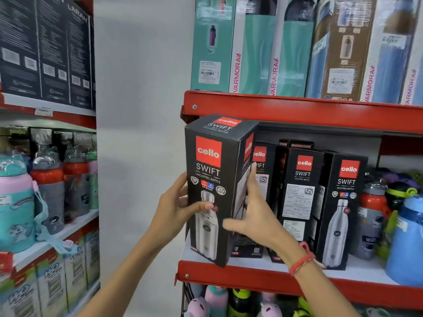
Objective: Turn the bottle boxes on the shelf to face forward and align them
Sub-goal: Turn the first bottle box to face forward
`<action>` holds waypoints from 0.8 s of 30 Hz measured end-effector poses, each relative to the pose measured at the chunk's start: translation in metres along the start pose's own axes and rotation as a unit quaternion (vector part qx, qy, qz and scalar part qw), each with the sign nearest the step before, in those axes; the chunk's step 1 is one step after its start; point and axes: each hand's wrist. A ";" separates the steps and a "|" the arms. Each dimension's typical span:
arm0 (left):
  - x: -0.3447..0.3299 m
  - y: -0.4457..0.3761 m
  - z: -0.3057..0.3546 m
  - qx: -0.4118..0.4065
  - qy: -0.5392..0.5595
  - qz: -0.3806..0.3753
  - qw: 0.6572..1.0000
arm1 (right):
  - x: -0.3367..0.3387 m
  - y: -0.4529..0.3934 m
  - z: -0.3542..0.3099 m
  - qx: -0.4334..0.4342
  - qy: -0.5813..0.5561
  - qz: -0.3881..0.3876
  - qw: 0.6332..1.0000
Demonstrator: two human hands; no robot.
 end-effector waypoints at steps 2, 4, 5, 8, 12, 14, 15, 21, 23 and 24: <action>-0.005 0.000 -0.004 0.008 -0.016 0.037 0.999 | -0.001 -0.012 -0.001 0.004 -0.013 -0.010 1.000; -0.005 -0.002 -0.006 0.012 -0.036 0.066 0.997 | -0.002 -0.024 -0.001 0.009 -0.018 -0.023 1.000; -0.005 -0.003 -0.007 0.011 -0.047 0.076 0.996 | -0.003 -0.028 -0.001 0.011 -0.013 -0.030 0.999; -0.003 -0.006 -0.010 0.006 -0.089 0.086 0.992 | -0.006 -0.033 0.001 0.009 -0.002 -0.036 0.999; -0.006 -0.015 -0.018 0.013 -0.123 0.079 0.989 | -0.012 -0.040 0.012 0.000 -0.016 -0.017 1.000; -0.009 -0.019 -0.025 0.016 -0.138 0.077 0.987 | -0.016 -0.046 0.018 -0.006 -0.025 0.000 1.000; -0.010 -0.021 -0.029 0.020 -0.141 0.075 0.987 | -0.018 -0.048 0.021 -0.011 -0.028 0.003 1.000; -0.014 -0.024 -0.050 0.059 -0.145 0.059 0.986 | -0.035 -0.054 0.045 -0.044 -0.027 0.031 0.998; -0.015 -0.027 -0.054 0.066 -0.154 0.054 0.984 | -0.037 -0.057 0.048 -0.052 -0.024 0.041 0.998; -0.015 -0.029 -0.055 0.071 -0.157 0.051 0.984 | -0.038 -0.060 0.049 -0.055 -0.017 0.045 0.997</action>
Point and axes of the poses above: each hand's wrist, its own y-axis away from the middle knuckle, its own x-axis out of the back of the hand, z = x × y, and after that the axes turned 8 degrees about -x, right-handed
